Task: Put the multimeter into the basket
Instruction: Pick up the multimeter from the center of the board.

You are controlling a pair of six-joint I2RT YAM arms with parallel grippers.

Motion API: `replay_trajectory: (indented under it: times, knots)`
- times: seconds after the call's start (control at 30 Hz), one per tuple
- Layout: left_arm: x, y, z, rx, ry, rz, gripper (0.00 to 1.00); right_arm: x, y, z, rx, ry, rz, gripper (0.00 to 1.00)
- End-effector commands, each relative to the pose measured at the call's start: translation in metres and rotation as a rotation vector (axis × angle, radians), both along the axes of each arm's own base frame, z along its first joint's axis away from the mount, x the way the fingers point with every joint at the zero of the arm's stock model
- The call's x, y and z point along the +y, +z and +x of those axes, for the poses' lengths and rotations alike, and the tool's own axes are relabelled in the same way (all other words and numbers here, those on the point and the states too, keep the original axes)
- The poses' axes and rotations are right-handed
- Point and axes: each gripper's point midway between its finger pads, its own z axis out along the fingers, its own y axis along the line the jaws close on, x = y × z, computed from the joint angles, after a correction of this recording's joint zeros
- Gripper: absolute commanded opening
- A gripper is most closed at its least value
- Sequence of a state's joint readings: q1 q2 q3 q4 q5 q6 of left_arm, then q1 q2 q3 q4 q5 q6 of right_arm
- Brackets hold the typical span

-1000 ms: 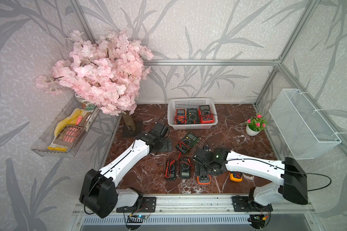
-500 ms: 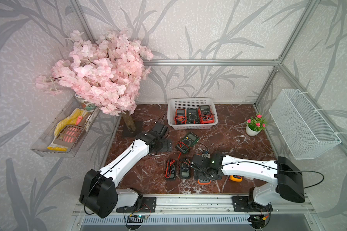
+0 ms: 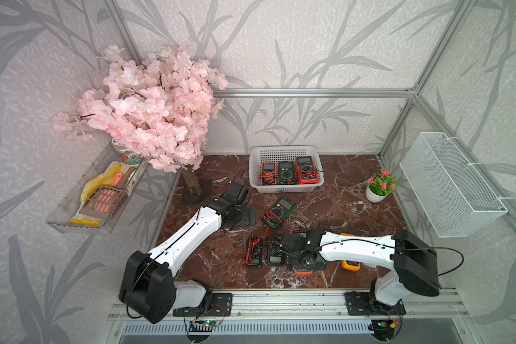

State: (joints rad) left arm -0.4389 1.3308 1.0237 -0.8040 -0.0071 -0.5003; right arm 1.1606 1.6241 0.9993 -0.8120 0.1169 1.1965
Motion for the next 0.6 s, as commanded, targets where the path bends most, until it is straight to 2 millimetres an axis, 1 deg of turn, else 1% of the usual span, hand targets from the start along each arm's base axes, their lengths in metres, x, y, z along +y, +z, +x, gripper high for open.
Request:
replay_trajectory:
  times: [0.0,0.33,0.43,0.5,0.57]
  knots:
    - [0.001,0.002,0.001,0.008,-0.007,0.0,1.0,-0.003,-0.005,-0.002,0.008,-0.013,-0.029,0.99]
    - [0.003,0.003,0.002,0.009,-0.003,-0.004,1.0,-0.011,-0.019,0.012,0.022,-0.075,-0.027,0.99]
    - [0.004,0.003,0.003,0.009,-0.001,-0.006,1.0,-0.011,-0.023,0.019,0.03,-0.083,-0.028,0.99]
    - [0.005,0.004,0.004,0.01,0.001,-0.008,1.0,-0.009,-0.021,0.024,0.03,-0.084,-0.018,0.99]
    - [0.006,0.004,0.004,0.009,0.005,-0.011,1.0,-0.009,-0.028,0.026,0.046,-0.083,-0.036,0.99]
